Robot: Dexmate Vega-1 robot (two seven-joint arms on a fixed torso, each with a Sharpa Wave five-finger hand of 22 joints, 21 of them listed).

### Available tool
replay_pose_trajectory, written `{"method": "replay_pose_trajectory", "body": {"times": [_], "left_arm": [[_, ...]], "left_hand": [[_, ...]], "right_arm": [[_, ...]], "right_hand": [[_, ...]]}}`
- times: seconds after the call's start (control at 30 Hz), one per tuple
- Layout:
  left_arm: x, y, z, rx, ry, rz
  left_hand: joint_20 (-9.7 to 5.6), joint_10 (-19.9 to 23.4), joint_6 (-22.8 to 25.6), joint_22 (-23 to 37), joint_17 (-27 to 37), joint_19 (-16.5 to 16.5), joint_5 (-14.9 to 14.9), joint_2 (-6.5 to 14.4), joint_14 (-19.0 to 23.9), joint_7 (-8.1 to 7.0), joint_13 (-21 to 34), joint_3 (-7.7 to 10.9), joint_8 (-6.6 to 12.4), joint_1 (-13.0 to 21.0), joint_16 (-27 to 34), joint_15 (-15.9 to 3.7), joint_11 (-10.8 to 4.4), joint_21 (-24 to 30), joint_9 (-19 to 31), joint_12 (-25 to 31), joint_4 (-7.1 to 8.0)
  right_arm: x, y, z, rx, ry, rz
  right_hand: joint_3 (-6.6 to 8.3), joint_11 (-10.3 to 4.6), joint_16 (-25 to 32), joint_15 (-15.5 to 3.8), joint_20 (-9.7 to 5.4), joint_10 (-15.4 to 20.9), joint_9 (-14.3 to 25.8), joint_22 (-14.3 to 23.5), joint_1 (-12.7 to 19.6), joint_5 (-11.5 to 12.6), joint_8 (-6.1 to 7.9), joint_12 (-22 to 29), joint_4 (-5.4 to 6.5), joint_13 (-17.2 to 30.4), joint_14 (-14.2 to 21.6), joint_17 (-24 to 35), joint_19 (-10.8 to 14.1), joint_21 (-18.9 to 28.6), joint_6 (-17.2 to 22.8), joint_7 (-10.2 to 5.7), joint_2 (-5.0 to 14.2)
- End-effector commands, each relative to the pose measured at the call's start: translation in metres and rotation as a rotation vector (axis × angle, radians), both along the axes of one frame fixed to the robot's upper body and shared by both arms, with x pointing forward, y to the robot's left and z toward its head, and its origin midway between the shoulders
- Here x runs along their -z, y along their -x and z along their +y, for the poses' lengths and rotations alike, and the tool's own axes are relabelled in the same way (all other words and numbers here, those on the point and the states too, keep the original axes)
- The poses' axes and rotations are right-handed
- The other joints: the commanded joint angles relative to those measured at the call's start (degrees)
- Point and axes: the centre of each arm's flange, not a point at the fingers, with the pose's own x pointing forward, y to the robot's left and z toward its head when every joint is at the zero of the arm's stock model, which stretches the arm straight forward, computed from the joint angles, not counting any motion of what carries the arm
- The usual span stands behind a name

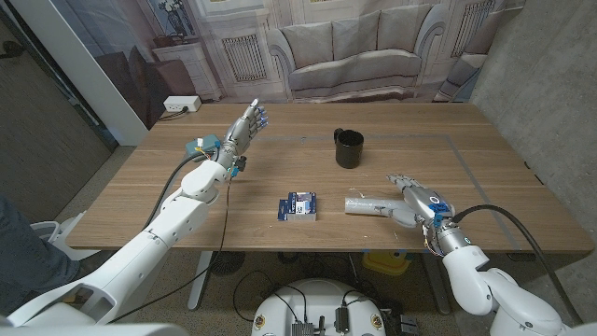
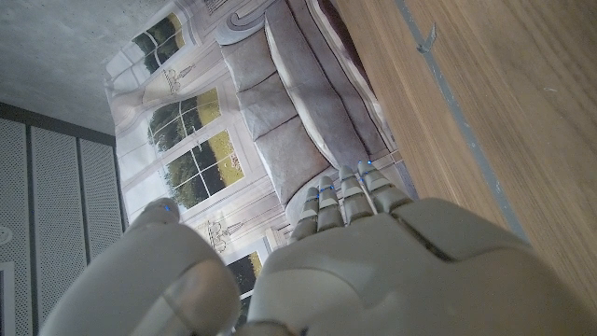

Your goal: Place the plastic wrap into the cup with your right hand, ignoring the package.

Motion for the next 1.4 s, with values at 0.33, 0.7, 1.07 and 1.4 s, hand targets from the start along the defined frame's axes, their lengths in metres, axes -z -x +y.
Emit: {"method": "replay_pose_trajectory", "body": {"times": [0.33, 0.7, 1.07, 1.4], "left_arm": [[0.001, 0.0, 0.001, -0.004, 0.0, 0.007], [0.004, 0.002, 0.002, -0.011, 0.007, 0.012], [0.008, 0.001, 0.002, -0.012, 0.008, 0.022], [0.008, -0.001, 0.002, -0.014, 0.005, 0.029]], "left_hand": [[0.15, 0.42, 0.61, 0.23, 0.25, -0.09, -0.08, 0.24, 0.6, -0.19, 0.26, -0.33, -0.02, 0.52, -0.05, -0.16, 0.04, 0.23, 0.24, -0.19, -0.04], [0.2, 0.31, 0.58, 0.23, 0.25, -0.12, -0.11, 0.3, 0.62, -0.11, 0.27, -0.47, -0.05, 0.56, -0.05, -0.22, 0.12, 0.23, 0.23, -0.24, -0.02], [0.22, 0.44, 0.6, 0.23, 0.25, -0.16, -0.14, 0.37, 0.64, -0.17, 0.27, -0.59, -0.05, 0.6, -0.04, -0.22, 0.32, 0.22, 0.23, -0.2, -0.01], [0.26, 0.4, 0.66, 0.23, 0.25, -0.21, -0.15, 0.41, 0.65, -0.15, 0.27, -0.7, -0.04, 0.64, -0.04, -0.21, 0.13, 0.22, 0.23, -0.22, 0.0]], "right_arm": [[0.012, -0.011, -0.006, 0.022, -0.017, 0.084], [0.014, -0.013, -0.01, 0.034, -0.021, 0.099], [0.018, -0.019, -0.011, 0.05, -0.025, 0.12], [0.024, -0.022, -0.013, 0.065, -0.04, 0.128]], "right_hand": [[0.88, -0.03, 0.38, -0.81, -2.56, 0.9, 0.26, 0.35, 1.61, 0.37, 0.32, 0.57, -0.17, 0.16, 0.79, 0.17, 0.88, -0.41, 1.16, -0.12, 0.53], [1.22, 0.06, 0.33, -0.79, -2.54, 0.83, 0.26, 0.37, 2.35, 0.35, 0.26, 0.52, -0.21, 0.16, 0.76, 0.17, 0.98, -0.66, 1.21, -0.18, 0.87], [1.67, -0.1, 0.29, -0.76, -2.54, 0.71, 0.27, 0.39, 3.39, 0.21, 0.18, 0.44, -0.24, 0.16, 0.8, 0.19, 1.19, -1.04, 1.29, -0.24, 1.31], [2.17, -0.11, 0.29, -0.97, -2.59, 0.97, 0.28, 0.41, 4.41, 0.02, 0.15, 0.52, -0.26, 0.16, 0.92, 0.2, 1.4, -1.39, 1.45, -0.31, 1.79]]}}
